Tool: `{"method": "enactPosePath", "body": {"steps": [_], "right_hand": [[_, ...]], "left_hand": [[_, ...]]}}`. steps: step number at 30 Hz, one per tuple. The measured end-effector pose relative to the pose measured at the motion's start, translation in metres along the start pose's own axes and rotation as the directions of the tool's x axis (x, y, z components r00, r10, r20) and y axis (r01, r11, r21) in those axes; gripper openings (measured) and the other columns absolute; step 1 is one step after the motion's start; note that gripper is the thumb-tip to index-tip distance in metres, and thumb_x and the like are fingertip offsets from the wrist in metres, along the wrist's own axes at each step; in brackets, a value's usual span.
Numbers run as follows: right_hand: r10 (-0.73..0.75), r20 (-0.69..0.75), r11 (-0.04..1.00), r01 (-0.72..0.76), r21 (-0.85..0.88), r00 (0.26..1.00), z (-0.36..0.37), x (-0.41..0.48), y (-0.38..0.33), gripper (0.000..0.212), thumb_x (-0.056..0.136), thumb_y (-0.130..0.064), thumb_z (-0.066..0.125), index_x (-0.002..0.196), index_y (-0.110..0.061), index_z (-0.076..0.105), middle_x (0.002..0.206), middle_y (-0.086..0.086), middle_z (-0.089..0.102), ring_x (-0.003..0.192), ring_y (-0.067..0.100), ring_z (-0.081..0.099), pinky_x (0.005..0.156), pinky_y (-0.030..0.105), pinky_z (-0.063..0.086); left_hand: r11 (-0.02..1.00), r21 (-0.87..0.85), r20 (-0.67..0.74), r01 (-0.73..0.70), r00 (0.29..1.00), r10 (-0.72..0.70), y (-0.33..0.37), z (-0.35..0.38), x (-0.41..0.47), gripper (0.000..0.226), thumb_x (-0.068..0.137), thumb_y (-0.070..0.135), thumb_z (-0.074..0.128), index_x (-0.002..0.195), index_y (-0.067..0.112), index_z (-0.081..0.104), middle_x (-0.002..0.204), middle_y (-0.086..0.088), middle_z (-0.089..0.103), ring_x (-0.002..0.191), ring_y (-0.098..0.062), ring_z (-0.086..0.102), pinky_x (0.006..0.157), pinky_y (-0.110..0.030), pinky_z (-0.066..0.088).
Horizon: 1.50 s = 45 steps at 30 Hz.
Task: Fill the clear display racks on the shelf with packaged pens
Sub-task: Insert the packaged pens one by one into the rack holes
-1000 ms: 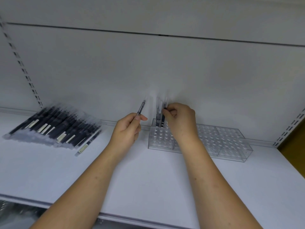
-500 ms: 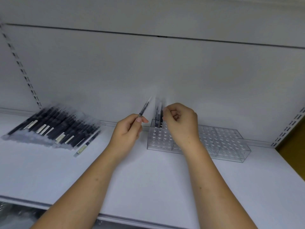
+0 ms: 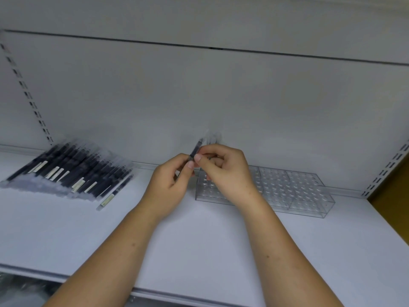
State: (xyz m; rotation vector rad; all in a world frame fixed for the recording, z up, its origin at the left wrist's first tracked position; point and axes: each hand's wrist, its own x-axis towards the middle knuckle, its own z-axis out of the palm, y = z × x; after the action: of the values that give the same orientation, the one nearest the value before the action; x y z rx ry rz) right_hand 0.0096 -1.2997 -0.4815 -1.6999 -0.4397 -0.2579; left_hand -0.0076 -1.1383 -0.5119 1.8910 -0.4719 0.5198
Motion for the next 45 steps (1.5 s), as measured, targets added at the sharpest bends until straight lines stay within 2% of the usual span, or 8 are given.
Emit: {"method": "enactPosePath", "body": {"steps": [3, 5, 7, 13, 16, 28, 37, 45], "right_hand": [[-0.005, -0.024, 1.000, 0.005, -0.004, 1.000, 0.001, 0.000, 0.001, 0.006, 0.094, -0.016, 0.075, 0.088, -0.017, 0.073, 0.059, -0.001, 0.062, 0.056, 0.018, 0.050, 0.058, 0.033, 0.044], [-0.020, -0.042, 1.000, 0.020, 0.005, 0.999, 0.003, -0.001, 0.001, 0.006, 0.094, -0.015, 0.075, 0.088, -0.015, 0.072, 0.071, 0.008, 0.069, 0.063, 0.016, 0.062, 0.062, 0.032, 0.053], [-0.048, -0.090, 0.999, 0.049, 0.009, 0.995, 0.004, 0.000, 0.000, 0.006, 0.094, -0.011, 0.073, 0.090, -0.014, 0.070, 0.080, 0.000, 0.074, 0.075, 0.015, 0.071, 0.071, 0.034, 0.059], [-0.179, -0.397, 0.984, 0.169, -0.061, 0.900, -0.018, 0.008, 0.002, 0.005, 0.095, -0.016, 0.064, 0.094, -0.020, 0.064, 0.084, 0.000, 0.072, 0.080, 0.023, 0.071, 0.073, 0.037, 0.057], [-0.228, -0.449, 0.971, 0.167, -0.171, 0.864, -0.025, 0.010, 0.005, 0.007, 0.098, -0.012, 0.063, 0.099, -0.019, 0.063, 0.085, -0.004, 0.071, 0.079, 0.013, 0.068, 0.071, 0.026, 0.054], [-0.193, -0.324, 0.940, 0.080, -0.332, 0.926, -0.022, 0.017, 0.021, 0.009, 0.100, -0.013, 0.062, 0.098, -0.021, 0.060, 0.085, -0.012, 0.065, 0.076, -0.004, 0.061, 0.067, 0.007, 0.044], [-0.129, -0.214, 0.852, -0.003, -0.524, 0.968, -0.022, 0.019, 0.029, 0.005, 0.098, -0.018, 0.065, 0.094, -0.015, 0.066, 0.076, -0.012, 0.062, 0.068, 0.011, 0.060, 0.068, 0.027, 0.051], [-0.054, -0.192, 0.791, -0.076, -0.607, 0.980, -0.024, 0.016, 0.028, 0.009, 0.095, -0.022, 0.067, 0.097, -0.016, 0.073, 0.085, -0.007, 0.073, 0.076, 0.011, 0.062, 0.070, 0.025, 0.049]], "left_hand": [[0.999, 0.048, 0.008, -0.005, 1.000, 0.005, -0.003, 0.000, 0.000, 0.024, 0.108, 0.016, 0.052, 0.102, 0.034, 0.067, 0.087, 0.016, 0.070, 0.078, -0.002, 0.062, 0.067, -0.011, 0.039], [0.996, 0.090, 0.015, -0.009, 1.000, 0.008, -0.007, 0.001, 0.000, 0.018, 0.107, 0.018, 0.054, 0.108, 0.026, 0.070, 0.093, 0.011, 0.072, 0.075, 0.002, 0.060, 0.066, -0.012, 0.038], [0.987, 0.161, 0.009, -0.019, 1.000, 0.018, -0.011, 0.003, 0.001, 0.013, 0.105, 0.028, 0.056, 0.113, 0.027, 0.068, 0.101, 0.013, 0.071, 0.088, 0.000, 0.063, 0.072, -0.014, 0.040], [0.933, 0.360, 0.010, 0.003, 1.000, -0.007, -0.021, 0.001, 0.001, 0.044, 0.095, 0.060, 0.057, 0.132, 0.037, 0.058, 0.125, 0.024, 0.059, 0.121, -0.002, 0.055, 0.101, -0.033, 0.046], [0.902, 0.432, 0.012, 0.015, 1.000, -0.023, -0.021, 0.000, 0.001, 0.054, 0.093, 0.068, 0.052, 0.138, 0.038, 0.053, 0.133, 0.023, 0.056, 0.129, -0.005, 0.050, 0.106, -0.036, 0.041], [0.847, 0.530, 0.034, 0.032, 0.998, -0.059, -0.026, 0.001, 0.001, 0.064, 0.090, 0.076, 0.045, 0.143, 0.040, 0.046, 0.142, 0.021, 0.052, 0.135, -0.007, 0.045, 0.108, -0.037, 0.037], [0.847, 0.530, 0.026, 0.041, 0.998, -0.065, -0.028, 0.002, 0.002, 0.063, 0.090, 0.075, 0.046, 0.142, 0.040, 0.047, 0.140, 0.023, 0.053, 0.134, -0.005, 0.045, 0.108, -0.038, 0.037], [0.850, 0.524, 0.020, 0.052, 0.997, -0.073, -0.027, 0.003, 0.001, 0.063, 0.090, 0.076, 0.046, 0.141, 0.039, 0.049, 0.137, 0.023, 0.055, 0.131, -0.005, 0.047, 0.107, -0.037, 0.038]]}}
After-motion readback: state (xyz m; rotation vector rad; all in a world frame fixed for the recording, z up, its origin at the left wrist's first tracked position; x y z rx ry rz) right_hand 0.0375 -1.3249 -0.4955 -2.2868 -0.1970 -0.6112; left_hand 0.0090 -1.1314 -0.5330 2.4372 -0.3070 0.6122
